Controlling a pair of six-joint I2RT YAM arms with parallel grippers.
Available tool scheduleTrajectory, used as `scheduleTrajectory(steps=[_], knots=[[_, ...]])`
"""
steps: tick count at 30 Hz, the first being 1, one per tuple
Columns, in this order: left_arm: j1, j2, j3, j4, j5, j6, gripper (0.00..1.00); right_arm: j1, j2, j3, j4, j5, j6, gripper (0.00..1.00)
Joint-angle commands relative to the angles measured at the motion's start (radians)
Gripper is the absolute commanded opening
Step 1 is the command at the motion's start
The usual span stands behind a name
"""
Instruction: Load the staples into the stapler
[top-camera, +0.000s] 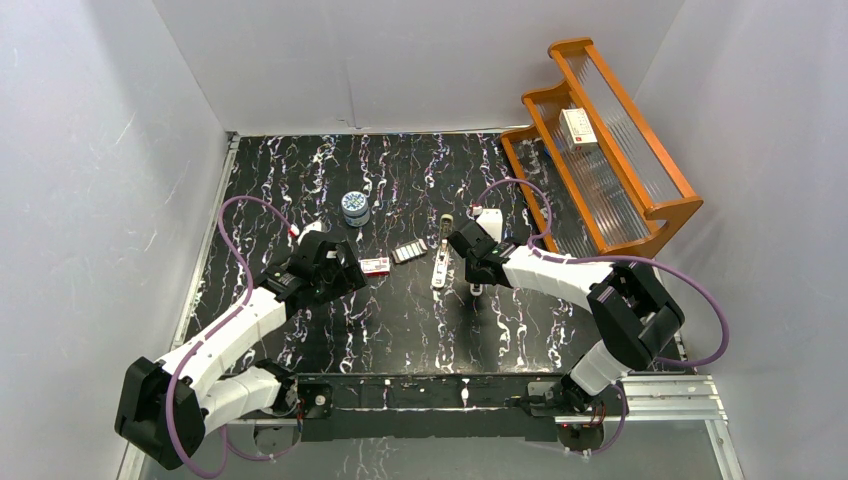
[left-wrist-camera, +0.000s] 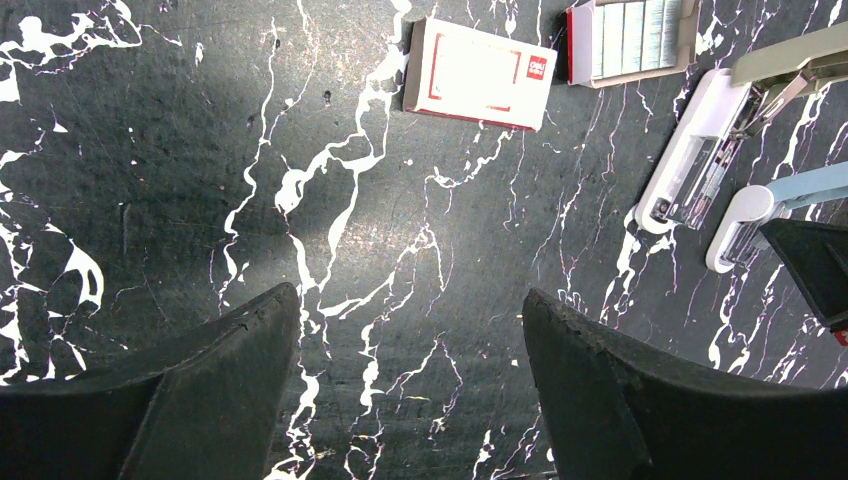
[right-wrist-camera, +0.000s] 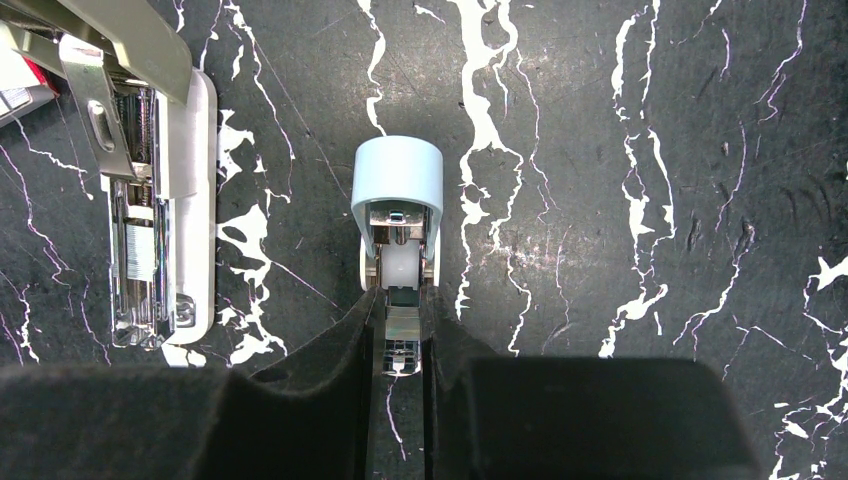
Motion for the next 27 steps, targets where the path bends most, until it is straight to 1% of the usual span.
scheduleTrajectory(steps=[1, 11, 27], knots=[[0.006, -0.022, 0.018, -0.009, -0.008, 0.005, 0.79, -0.005, -0.041, 0.003, 0.025, 0.025, 0.019, 0.24], [0.006, -0.024, 0.017, -0.009, -0.007, 0.002, 0.79, -0.005, -0.075, -0.015, 0.027, 0.037, 0.036, 0.24], [0.006, -0.018, 0.016, -0.009, -0.007, 0.002, 0.79, -0.005, -0.018, -0.015, 0.045, 0.006, 0.028, 0.24]])
